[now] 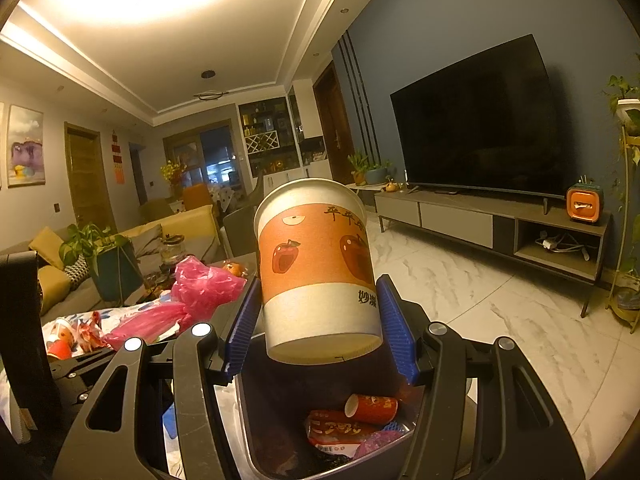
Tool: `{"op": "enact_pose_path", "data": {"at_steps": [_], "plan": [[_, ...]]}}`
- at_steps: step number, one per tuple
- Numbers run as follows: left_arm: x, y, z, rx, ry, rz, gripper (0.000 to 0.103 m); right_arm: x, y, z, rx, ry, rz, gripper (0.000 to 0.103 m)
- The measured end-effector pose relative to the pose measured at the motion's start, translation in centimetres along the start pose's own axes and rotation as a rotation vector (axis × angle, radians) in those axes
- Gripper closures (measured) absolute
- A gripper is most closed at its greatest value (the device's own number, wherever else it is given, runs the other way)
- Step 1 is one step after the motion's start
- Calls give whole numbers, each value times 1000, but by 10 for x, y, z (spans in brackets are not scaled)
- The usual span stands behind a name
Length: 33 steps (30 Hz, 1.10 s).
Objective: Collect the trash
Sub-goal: 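Carry the pink bag and orange-white cup over the grey bin with both tools, then open both tools to drop the pink bag and cup into the bin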
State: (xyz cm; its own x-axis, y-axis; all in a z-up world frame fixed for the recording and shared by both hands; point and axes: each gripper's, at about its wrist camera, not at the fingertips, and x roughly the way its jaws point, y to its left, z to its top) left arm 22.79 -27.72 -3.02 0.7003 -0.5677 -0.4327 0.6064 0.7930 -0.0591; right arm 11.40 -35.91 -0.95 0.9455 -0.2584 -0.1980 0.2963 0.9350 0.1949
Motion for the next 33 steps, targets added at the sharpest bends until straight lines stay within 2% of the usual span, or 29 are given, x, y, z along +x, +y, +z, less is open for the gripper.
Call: {"op": "enact_pose_path", "data": {"at_steps": [33], "plan": [[38,-3,-5,-3,74,-31,98,21,-2,-1,4,22,8,45]]}}
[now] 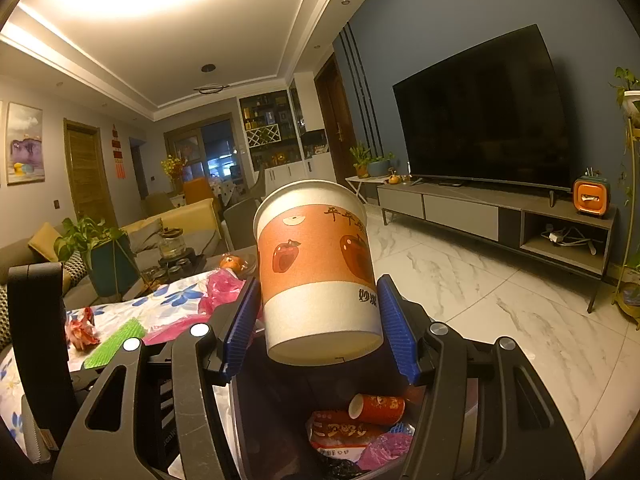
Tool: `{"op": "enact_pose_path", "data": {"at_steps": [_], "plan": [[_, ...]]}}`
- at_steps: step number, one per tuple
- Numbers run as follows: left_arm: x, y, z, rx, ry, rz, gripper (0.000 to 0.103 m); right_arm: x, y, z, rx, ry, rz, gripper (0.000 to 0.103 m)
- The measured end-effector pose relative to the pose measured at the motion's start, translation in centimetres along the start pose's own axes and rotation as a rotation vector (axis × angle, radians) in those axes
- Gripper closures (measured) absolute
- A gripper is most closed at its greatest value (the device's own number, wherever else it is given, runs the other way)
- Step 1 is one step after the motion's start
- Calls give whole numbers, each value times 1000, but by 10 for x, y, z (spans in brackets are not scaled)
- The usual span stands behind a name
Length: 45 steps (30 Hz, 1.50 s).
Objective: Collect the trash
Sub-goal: 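Open both tools to drop the pink bag and cup into the bin, then move both open tools back toward the table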
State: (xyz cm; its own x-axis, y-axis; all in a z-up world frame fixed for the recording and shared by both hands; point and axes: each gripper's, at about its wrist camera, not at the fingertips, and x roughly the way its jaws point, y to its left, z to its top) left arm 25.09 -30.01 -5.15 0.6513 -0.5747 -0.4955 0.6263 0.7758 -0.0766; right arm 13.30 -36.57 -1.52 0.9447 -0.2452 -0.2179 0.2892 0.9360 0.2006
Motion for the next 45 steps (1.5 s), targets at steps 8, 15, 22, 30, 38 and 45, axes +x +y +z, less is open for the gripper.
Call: {"op": "enact_pose_path", "data": {"at_steps": [8,15,22,30,38,45], "plan": [[6,-3,-4,10,23,-37,84,-1,1,-5,13,-10,-18,33],[-1,14,-6,-63,8,-44,42,-9,0,-5,22,-24,-32,32],[-33,31,-10,-73,-57,41,21,-19,2,-6,47,-32,-10,29],[-89,62,-25,-105,-123,176,12,-31,19,-9,42,-25,28,26],[-161,131,-53,-180,-188,411,12,-33,59,-19,-9,2,114,18],[-214,195,-77,-246,-205,605,12,-28,119,-33,-93,30,202,18]]}}
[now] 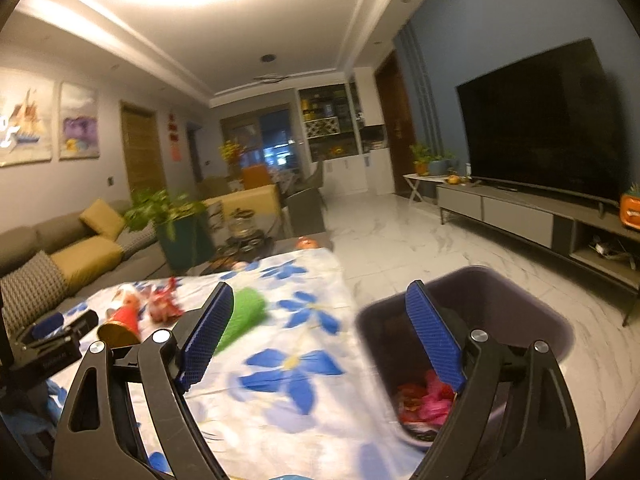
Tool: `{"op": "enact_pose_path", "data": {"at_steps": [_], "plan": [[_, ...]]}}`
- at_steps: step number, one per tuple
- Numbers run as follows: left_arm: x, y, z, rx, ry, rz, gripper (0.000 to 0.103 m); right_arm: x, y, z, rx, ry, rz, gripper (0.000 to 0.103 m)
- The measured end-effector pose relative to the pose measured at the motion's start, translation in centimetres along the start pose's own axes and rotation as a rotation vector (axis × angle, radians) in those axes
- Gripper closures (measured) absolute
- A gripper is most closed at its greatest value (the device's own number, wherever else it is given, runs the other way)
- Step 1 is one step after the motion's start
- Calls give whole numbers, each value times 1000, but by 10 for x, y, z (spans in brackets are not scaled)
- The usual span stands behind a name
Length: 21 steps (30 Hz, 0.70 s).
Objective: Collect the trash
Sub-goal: 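Move both open tools back toward the table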
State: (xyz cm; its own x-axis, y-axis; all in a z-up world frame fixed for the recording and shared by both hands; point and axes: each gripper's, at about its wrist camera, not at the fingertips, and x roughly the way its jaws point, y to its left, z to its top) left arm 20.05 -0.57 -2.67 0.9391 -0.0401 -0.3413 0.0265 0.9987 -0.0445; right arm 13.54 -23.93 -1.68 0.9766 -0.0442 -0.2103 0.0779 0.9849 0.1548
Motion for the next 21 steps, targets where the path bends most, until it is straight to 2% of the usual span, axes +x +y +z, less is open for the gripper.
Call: {"op": "enact_pose_path", "data": {"at_steps": [4,12,17,21], "plan": [[0,41,-4,-53,11,56,12,13,31,-5,-27,22,28,18],[18,79,-11,-65,25,109,12,40,75,-12,-60,41,26,18],[34,93,-13,-119,66,86,12,56,89,-10,-51,51,20,18],[39,96,-12,-137,61,77,12,78,101,-12,-58,74,7,18]]}}
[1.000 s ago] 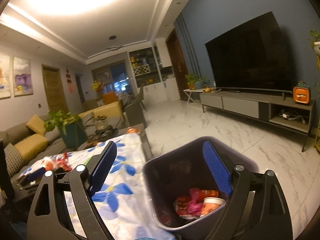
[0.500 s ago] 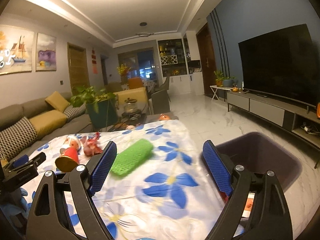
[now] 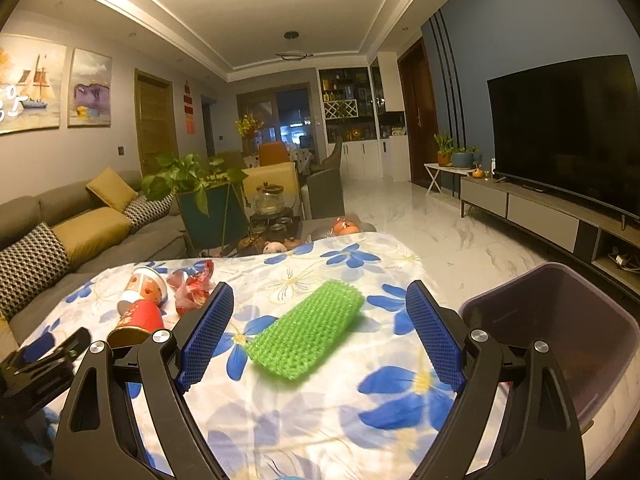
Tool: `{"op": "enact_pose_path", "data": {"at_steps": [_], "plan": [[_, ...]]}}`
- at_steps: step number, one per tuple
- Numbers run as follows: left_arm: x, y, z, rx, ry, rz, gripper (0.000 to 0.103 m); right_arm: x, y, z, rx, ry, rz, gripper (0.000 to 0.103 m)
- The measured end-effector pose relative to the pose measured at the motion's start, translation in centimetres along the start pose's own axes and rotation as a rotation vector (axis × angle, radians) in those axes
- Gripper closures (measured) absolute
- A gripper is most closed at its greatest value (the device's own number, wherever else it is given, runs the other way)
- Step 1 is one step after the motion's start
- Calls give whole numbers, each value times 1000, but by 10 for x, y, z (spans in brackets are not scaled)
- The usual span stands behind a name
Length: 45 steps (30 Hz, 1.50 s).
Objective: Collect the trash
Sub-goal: 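Move both open tools back toward the table, then grasp the green foam net with the right tool while the left tool reaches toward the red cup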
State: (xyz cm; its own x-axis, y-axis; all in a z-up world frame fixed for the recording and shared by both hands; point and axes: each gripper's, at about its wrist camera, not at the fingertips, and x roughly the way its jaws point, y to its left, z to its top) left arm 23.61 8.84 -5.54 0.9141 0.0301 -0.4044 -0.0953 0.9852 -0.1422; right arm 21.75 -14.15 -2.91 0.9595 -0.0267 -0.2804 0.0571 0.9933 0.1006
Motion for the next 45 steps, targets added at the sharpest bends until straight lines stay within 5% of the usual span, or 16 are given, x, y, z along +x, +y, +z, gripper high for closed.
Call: {"op": "enact_pose_path", "data": {"at_steps": [16,30,37,45], "plan": [[10,12,6,-32,-4,-13,12,100,21,-17,-7,231,-128,24],[10,9,4,-16,2,-23,12,119,23,-30,-32,343,-152,52],[22,1,4,24,57,-36,12,117,21,-29,-22,335,-128,80],[54,-2,3,5,194,-81,42,101,15,-26,31,286,-74,89]]}}
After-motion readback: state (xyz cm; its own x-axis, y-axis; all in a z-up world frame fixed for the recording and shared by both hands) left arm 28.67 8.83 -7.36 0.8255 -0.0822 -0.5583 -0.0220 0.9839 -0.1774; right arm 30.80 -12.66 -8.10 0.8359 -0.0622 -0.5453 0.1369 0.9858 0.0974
